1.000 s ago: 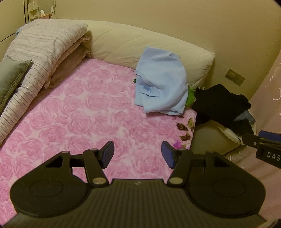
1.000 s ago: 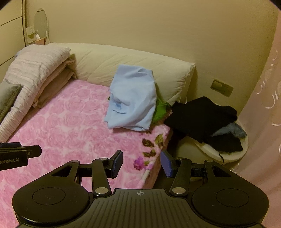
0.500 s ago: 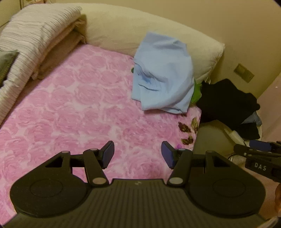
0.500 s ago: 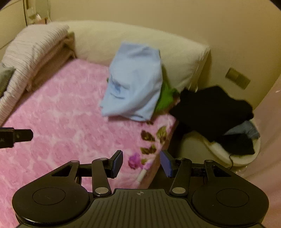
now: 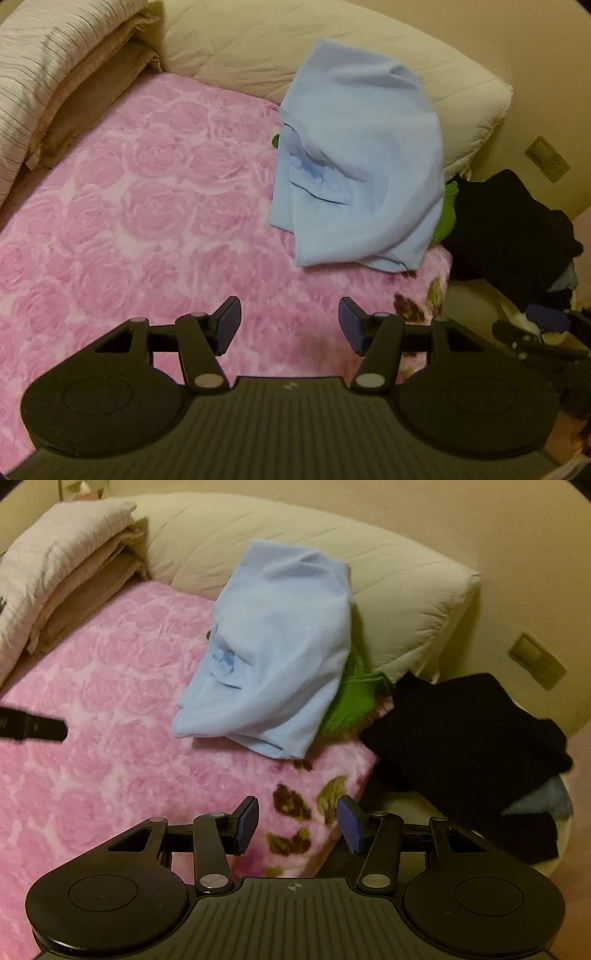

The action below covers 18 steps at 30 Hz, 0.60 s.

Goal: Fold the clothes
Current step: 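Close the left gripper on the sweatshirt while the right gripper grasps it too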

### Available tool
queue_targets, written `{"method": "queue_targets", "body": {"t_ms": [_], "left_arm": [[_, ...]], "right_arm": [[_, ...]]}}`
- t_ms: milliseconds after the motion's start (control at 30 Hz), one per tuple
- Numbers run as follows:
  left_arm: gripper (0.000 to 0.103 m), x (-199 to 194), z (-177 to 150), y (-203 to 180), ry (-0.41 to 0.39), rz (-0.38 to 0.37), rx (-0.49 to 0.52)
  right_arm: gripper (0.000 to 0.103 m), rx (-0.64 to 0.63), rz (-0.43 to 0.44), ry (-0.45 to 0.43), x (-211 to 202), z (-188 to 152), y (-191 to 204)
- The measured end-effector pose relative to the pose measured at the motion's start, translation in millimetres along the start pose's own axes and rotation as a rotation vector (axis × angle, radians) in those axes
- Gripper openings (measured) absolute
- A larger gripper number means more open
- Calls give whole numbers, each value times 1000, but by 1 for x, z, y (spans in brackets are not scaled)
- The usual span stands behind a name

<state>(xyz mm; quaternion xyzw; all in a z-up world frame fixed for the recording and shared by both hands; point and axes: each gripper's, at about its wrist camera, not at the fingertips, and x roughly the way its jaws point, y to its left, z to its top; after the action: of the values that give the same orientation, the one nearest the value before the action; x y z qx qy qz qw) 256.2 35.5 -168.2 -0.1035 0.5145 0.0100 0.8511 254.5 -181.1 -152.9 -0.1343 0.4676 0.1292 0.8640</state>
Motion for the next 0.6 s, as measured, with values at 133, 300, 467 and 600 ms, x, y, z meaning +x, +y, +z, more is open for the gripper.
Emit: {"method": "queue_targets", "body": {"t_ms": [133,300,467,600], "left_arm": [[54,39,13,0,41,-9,-6],[54,89,22,2,102,-33,-38],[55,136,31,10,146,-87,-118],[55,170,37,16,149,-103,-176]], "right_arm": [[51,-68,-2,16,35,11,1],[51,-73,19,38,76,23,-9],[51,-91,17,66,112,29,-17],[51,-106,27,79,140,27,-18]]}}
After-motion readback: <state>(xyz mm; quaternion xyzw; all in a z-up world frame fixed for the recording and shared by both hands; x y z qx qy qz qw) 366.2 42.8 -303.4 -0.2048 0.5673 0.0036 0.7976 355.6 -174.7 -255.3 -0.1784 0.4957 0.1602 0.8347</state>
